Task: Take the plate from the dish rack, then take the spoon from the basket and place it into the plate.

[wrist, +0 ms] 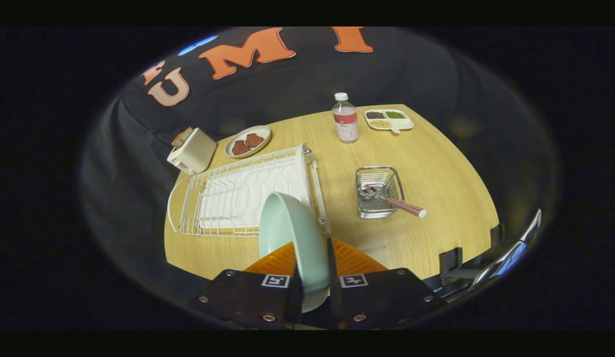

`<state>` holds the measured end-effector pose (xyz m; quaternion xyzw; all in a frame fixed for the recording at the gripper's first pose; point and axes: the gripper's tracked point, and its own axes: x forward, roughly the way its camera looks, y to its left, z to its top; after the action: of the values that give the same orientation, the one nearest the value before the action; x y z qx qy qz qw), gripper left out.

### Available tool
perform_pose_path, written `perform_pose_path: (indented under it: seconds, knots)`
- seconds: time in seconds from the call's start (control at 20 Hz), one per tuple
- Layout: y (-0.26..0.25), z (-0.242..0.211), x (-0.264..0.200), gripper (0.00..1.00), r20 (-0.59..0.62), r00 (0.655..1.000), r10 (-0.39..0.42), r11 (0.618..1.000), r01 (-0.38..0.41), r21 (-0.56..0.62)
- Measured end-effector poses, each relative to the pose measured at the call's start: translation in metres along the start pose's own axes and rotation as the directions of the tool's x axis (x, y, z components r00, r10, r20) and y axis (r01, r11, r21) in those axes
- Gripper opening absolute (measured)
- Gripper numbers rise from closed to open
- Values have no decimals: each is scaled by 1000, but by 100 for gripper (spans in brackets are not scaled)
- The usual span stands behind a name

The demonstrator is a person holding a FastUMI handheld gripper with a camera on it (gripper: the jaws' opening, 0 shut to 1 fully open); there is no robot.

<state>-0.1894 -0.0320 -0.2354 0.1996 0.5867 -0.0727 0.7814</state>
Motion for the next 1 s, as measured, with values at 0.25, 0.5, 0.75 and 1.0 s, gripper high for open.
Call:
perform_pose_path:
  seconds: [0.25, 0.5, 0.75, 1.0]
  knots:
    - [0, -34, 12, 22, -25, 993, 117, 992, -116, 53]
    - [1, -68, 37, 22, -48, 978, 201, 976, -196, 89]
    - [-1, -85, 59, 22, -36, 968, 248, 959, -240, 151]
    - [0, -93, 78, 22, -24, 961, 276, 937, -264, 228]
